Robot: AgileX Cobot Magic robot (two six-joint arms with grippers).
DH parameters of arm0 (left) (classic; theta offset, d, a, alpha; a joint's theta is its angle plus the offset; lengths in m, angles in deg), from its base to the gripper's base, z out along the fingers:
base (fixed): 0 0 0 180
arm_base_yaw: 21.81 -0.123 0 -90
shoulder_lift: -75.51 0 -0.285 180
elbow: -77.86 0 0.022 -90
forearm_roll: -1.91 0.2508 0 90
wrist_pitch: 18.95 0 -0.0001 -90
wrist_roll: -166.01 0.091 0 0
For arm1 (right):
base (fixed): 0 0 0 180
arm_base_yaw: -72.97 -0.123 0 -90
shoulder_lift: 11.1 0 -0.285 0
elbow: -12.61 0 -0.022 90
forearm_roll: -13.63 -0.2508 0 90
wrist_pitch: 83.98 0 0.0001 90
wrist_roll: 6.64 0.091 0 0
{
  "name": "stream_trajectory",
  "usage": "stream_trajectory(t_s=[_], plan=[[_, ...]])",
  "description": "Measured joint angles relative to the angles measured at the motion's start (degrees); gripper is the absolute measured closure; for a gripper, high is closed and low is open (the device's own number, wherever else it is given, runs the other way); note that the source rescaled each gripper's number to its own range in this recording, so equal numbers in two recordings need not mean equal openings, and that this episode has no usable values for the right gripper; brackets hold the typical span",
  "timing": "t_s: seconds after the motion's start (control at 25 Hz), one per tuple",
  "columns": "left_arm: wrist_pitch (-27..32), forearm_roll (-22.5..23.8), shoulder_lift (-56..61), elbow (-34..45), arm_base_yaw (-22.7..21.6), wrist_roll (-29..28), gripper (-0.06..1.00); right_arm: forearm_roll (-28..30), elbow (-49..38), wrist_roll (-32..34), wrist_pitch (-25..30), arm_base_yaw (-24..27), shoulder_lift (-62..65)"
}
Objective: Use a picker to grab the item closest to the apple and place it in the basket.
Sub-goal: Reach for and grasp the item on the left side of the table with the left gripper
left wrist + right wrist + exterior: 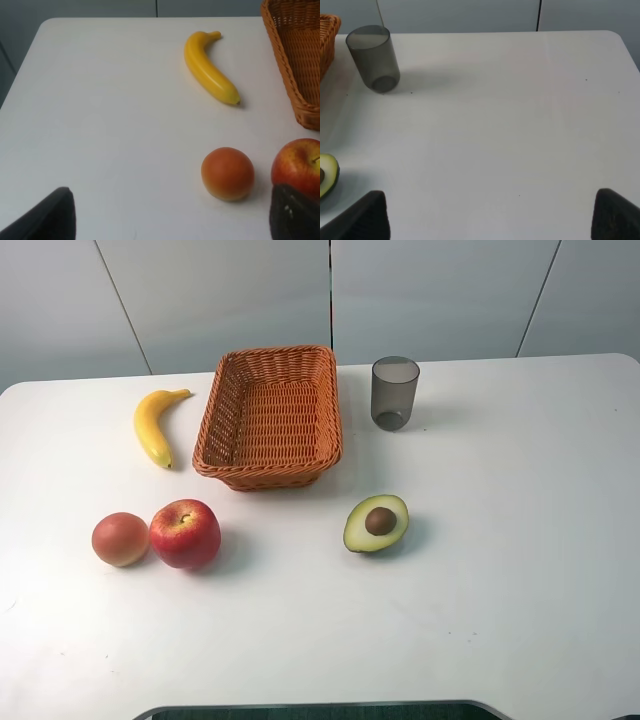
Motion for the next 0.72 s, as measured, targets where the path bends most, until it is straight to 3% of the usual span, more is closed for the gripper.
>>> stream_trajectory(t_s=[0.72], plan=[[0.00, 0.00, 0.00, 0.00, 0.00, 0.00, -0.05, 0.00, 0.00, 0.00, 0.00, 0.00, 0.00]])
